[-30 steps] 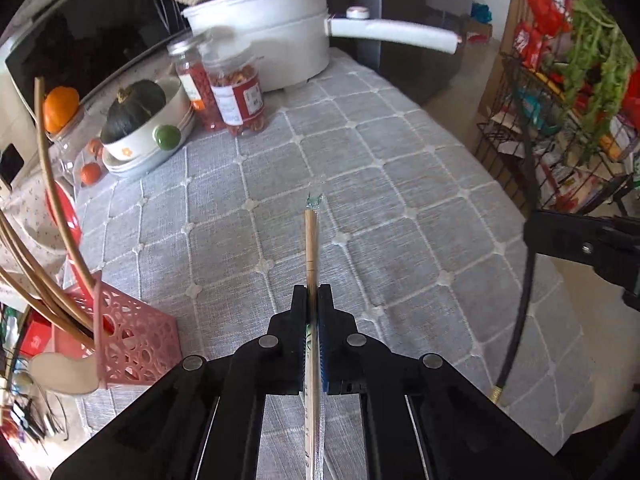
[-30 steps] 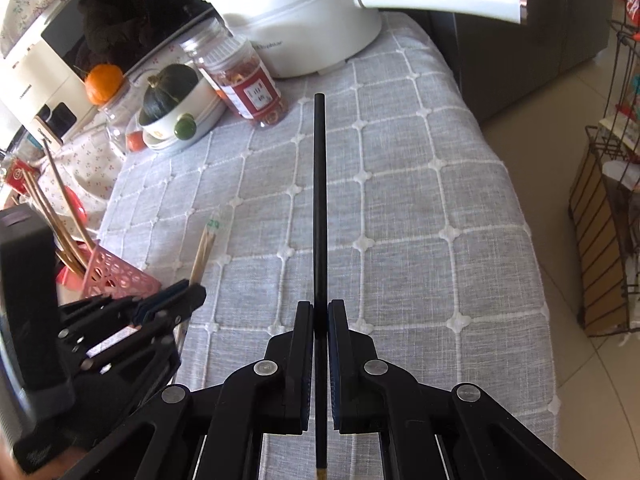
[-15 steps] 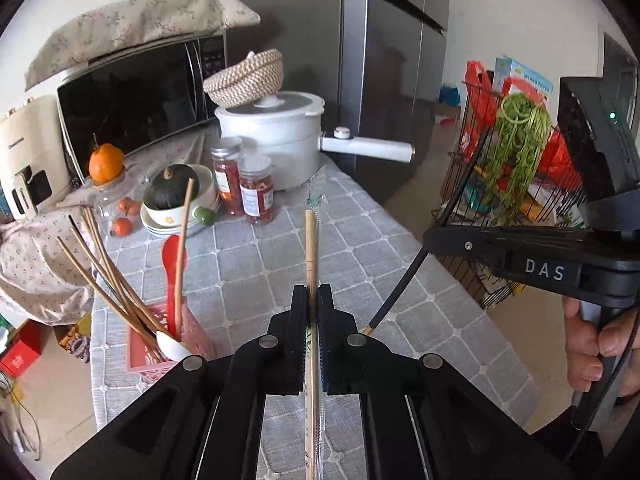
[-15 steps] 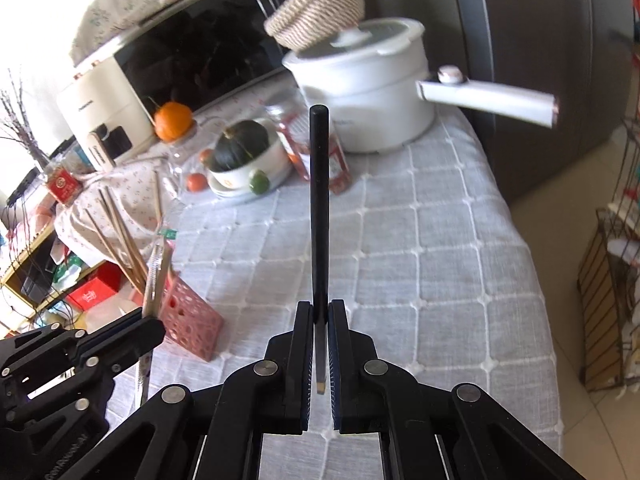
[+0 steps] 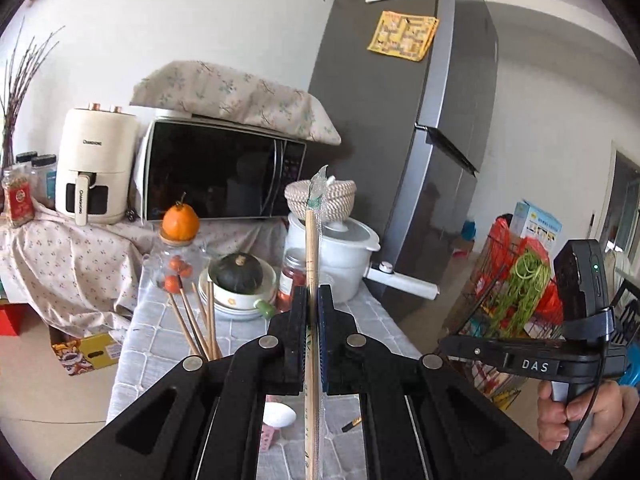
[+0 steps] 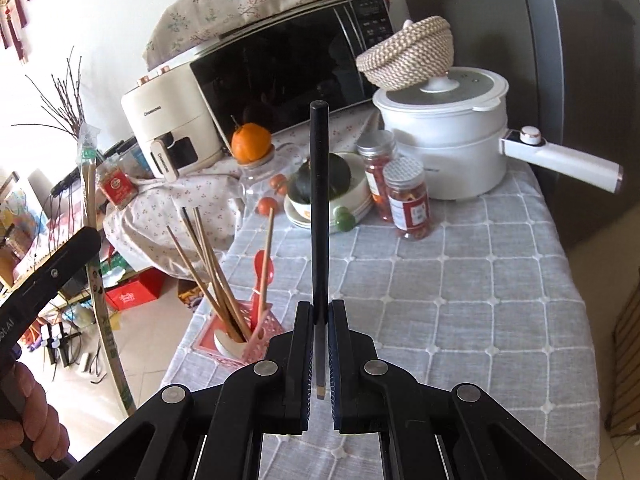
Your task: Organize utensils
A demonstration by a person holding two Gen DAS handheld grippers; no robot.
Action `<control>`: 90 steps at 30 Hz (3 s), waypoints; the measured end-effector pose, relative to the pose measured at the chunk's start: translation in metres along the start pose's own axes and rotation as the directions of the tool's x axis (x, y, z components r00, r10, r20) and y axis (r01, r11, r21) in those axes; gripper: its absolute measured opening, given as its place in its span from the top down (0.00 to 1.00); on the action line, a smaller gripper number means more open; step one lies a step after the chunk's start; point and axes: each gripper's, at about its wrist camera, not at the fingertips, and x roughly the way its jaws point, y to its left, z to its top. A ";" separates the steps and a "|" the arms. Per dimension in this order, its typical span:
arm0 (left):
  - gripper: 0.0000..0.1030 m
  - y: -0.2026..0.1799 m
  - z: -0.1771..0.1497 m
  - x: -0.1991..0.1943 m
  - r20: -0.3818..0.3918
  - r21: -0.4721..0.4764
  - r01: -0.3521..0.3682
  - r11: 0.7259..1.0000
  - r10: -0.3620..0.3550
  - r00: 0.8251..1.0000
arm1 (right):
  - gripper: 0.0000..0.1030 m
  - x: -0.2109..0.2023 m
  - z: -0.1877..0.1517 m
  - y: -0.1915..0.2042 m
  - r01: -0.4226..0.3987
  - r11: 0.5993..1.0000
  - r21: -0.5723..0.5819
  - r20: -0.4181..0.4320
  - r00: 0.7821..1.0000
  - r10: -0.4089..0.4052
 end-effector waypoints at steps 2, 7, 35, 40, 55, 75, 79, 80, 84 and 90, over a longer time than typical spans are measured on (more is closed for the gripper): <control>0.95 0.009 0.000 0.005 0.054 0.004 -0.031 1.000 0.031 0.998 | 0.96 0.005 0.003 0.007 -0.011 1.000 -0.003 0.003 1.000 0.011; 0.95 0.026 -0.009 0.029 0.146 0.021 -0.128 0.991 0.124 0.981 | 0.96 0.018 0.007 0.022 -0.016 1.000 -0.021 0.011 1.000 0.016; 0.94 0.056 -0.066 0.100 -0.072 0.028 -0.194 0.981 0.196 0.978 | 0.96 0.016 0.014 0.034 -0.019 1.000 -0.003 0.081 0.997 0.019; 0.88 0.058 -0.070 0.083 -0.155 0.065 -0.176 0.982 0.184 0.971 | 0.96 0.014 0.019 0.044 -0.045 0.999 -0.009 0.110 0.993 0.046; 0.53 0.068 -0.086 0.042 -0.365 0.094 -0.137 0.986 0.162 0.917 | 0.96 0.069 0.020 0.073 -0.097 0.995 -0.028 0.088 0.991 0.099; 0.29 0.062 -0.080 0.029 -0.415 0.070 -0.203 0.977 0.214 0.884 | 0.53 0.081 0.006 0.069 -0.075 0.996 -0.039 0.069 0.995 0.077; 0.20 0.050 -0.078 0.022 -0.418 0.103 -0.248 0.963 0.268 0.868 | 0.31 0.054 0.002 0.061 0.075 0.996 -0.048 0.083 0.994 -0.071; 0.20 0.046 -0.079 0.020 -0.414 0.117 -0.254 0.960 0.279 0.867 | 0.28 0.047 -0.001 0.058 0.104 0.993 -0.049 0.084 0.992 -0.099; 0.19 0.026 -0.081 0.012 -0.396 0.160 -0.261 0.952 0.304 0.866 | 0.16 0.023 -0.014 0.050 0.171 0.981 -0.089 0.094 0.982 -0.162; 0.15 0.000 -0.082 0.004 -0.370 0.201 -0.283 0.938 0.340 0.864 | 0.08 0.001 -0.042 0.031 0.262 0.961 -0.092 0.096 0.963 -0.253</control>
